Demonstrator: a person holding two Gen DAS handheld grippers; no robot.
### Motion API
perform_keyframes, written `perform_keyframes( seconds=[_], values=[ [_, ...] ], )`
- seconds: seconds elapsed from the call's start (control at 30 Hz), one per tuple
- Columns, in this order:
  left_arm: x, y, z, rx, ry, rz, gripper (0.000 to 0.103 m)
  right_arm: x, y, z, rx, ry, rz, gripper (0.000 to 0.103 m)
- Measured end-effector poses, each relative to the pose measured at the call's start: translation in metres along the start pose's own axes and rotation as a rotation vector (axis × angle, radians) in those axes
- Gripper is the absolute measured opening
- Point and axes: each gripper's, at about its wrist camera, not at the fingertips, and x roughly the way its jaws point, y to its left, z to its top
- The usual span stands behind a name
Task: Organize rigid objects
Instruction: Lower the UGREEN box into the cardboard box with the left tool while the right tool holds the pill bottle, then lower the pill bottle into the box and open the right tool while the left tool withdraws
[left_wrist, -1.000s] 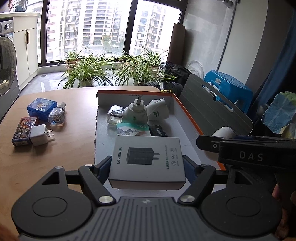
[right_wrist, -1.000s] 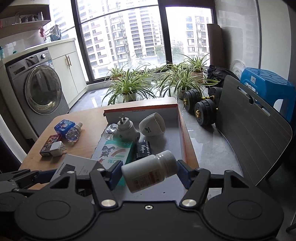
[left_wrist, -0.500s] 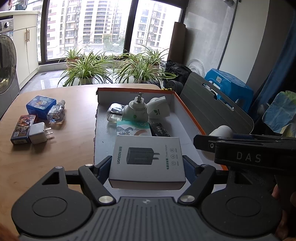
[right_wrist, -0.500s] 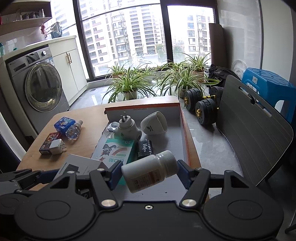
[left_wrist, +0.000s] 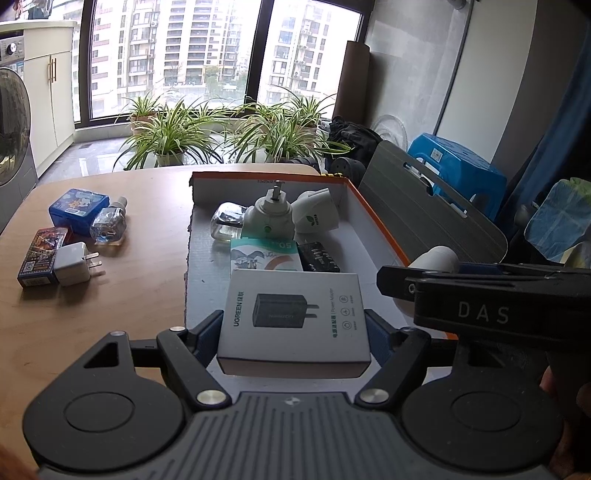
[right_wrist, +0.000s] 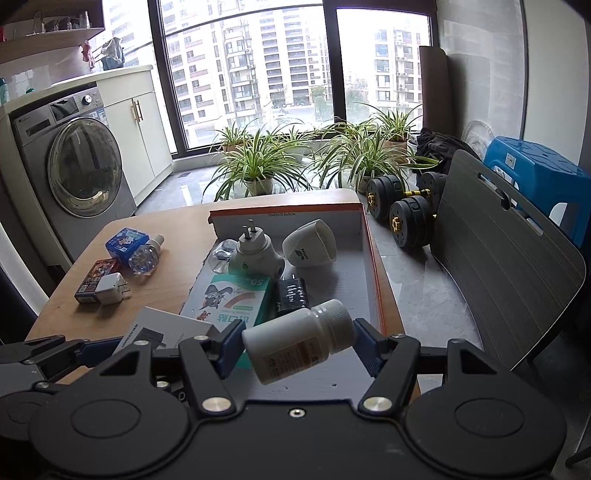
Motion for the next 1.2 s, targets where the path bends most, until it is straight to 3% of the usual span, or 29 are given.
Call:
perform_keyframes(
  seconds=[1.2],
  values=[
    [0.0019,0.0049,-0.0001,-0.004,0.009,0.011,0.075,0.0055,0.0004,-0.0029,-0.018,0.022,-0.020,0.077]
  ],
)
